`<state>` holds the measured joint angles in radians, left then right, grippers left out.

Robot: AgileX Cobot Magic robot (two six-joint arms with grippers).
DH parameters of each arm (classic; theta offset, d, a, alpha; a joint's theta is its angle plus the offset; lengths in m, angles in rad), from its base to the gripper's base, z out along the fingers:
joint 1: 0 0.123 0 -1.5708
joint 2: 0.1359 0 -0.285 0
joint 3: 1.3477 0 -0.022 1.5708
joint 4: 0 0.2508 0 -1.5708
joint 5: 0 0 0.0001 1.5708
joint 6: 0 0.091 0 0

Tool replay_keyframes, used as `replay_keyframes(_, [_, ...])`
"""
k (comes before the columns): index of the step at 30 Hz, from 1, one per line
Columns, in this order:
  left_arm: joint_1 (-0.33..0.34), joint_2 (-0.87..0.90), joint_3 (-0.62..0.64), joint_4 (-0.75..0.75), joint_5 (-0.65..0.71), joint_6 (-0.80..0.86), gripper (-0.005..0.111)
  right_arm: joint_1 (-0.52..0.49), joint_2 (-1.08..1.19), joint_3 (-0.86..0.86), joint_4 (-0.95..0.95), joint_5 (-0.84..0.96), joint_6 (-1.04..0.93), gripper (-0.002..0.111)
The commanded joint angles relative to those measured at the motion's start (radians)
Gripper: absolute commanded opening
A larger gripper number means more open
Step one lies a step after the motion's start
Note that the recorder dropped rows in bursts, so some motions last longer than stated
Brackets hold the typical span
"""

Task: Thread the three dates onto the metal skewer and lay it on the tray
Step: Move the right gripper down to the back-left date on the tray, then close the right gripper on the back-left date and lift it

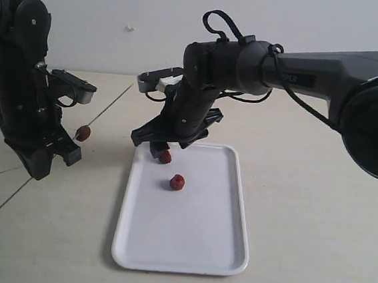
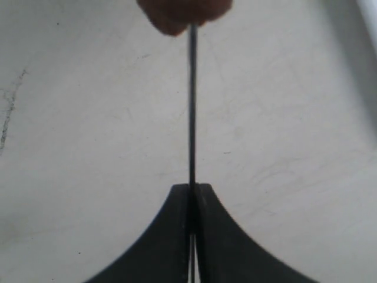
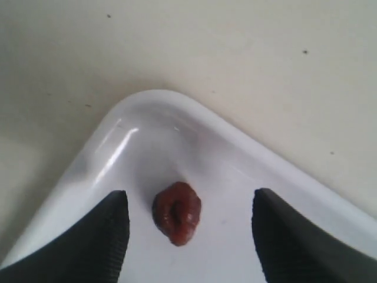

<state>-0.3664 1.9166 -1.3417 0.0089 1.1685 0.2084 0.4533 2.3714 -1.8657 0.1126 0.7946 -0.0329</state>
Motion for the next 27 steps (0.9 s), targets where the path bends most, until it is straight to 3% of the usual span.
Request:
replay_keyframes(1, [-0.006,-0.013,0.004,0.004,0.007,0.000,0.000,0.000,0.005,-0.007,-0.069,0.025,0.041,0.060])
replay_keyframes(17, [-0.006,-0.013,0.004,0.004,0.000,-0.001,0.000,0.000,0.051,-0.007,0.026,0.002,-0.018,0.058])
replay_keyframes(19, [-0.006,-0.013,0.004,0.004,0.000,-0.001,0.000,0.000,0.051,-0.007,0.024,-0.011,-0.003,0.050])
replay_keyframes(23, [-0.006,-0.013,0.004,0.004,-0.002,-0.001,0.000,0.000,0.048,-0.007,0.024,-0.006,0.011,0.024])
replay_keyframes(27, [-0.006,-0.013,0.004,0.004,-0.002,-0.001,0.000,0.000,0.043,-0.007,0.026,-0.006,0.019,0.018])
